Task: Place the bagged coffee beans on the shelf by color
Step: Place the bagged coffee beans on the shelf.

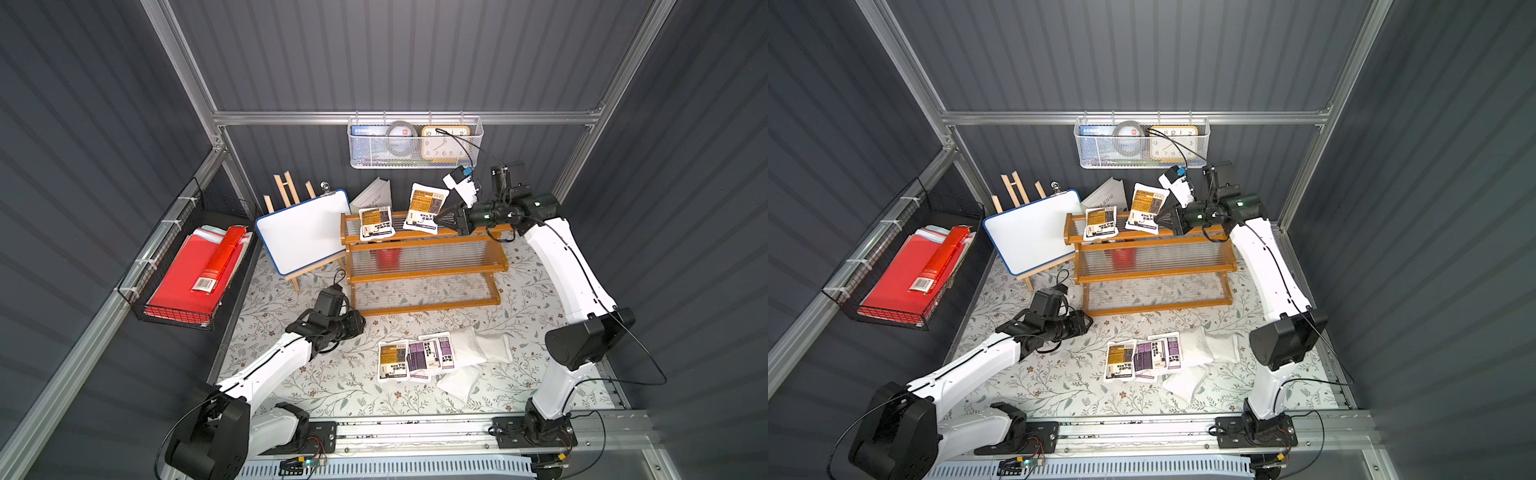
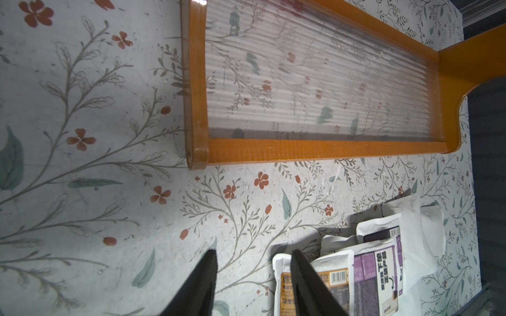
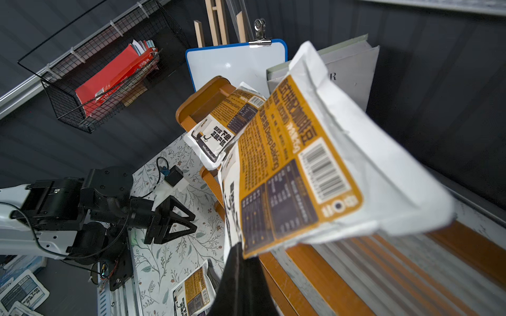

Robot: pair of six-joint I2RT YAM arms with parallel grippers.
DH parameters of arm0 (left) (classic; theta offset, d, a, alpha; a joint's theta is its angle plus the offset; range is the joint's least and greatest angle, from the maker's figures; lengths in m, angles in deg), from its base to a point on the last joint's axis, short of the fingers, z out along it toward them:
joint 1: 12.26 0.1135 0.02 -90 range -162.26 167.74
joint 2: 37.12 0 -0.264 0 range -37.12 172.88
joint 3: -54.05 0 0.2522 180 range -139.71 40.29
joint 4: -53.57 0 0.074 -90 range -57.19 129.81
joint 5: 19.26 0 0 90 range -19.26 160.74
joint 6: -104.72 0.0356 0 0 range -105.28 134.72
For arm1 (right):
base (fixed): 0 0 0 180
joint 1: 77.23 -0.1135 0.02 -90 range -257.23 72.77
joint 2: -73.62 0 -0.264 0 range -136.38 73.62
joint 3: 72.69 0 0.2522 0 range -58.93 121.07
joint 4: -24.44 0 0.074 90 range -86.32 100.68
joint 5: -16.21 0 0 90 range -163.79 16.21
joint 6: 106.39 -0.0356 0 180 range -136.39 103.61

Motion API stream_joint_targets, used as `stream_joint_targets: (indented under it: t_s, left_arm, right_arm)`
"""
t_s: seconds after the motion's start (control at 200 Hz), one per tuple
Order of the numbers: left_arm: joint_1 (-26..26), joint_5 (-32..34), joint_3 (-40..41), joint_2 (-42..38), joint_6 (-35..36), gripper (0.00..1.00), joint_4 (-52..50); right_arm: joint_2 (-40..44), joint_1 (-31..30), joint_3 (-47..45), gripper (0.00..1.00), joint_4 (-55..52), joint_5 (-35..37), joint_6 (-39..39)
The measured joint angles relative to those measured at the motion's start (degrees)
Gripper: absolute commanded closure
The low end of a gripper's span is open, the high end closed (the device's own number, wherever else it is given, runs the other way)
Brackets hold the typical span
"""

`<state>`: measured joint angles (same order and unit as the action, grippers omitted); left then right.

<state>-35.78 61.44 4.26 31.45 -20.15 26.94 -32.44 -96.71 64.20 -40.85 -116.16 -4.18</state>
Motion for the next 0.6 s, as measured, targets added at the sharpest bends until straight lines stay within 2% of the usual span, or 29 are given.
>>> stream_joint_targets:
  t_s: [0.21,0.31,0.415,0.6]
  left_arm:
    - [0.0,0.0,0.0,0.39,0.0,0.52,-0.22]
    - [0.0,0.0,0.0,0.55,0.0,0.52,-0.22]
    - [0.0,0.0,0.0,0.81,0.0,0.52,-0.22]
    - [0.0,-0.02,0.0,1.22,0.0,0.52,-0.2]
  right_arm:
    - [-3.93,0.55,-0.63,0.97,-0.46,0.24,0.02]
    - [-4.79,0.76,-0.92,0.93,-0.42,0.37,0.02]
    - [-4.81,0.9,-1.29,0.72,-0.37,1.64,-0.02]
    - [-3.37,1.14,-3.02,0.54,1.77,5.99,-0.57]
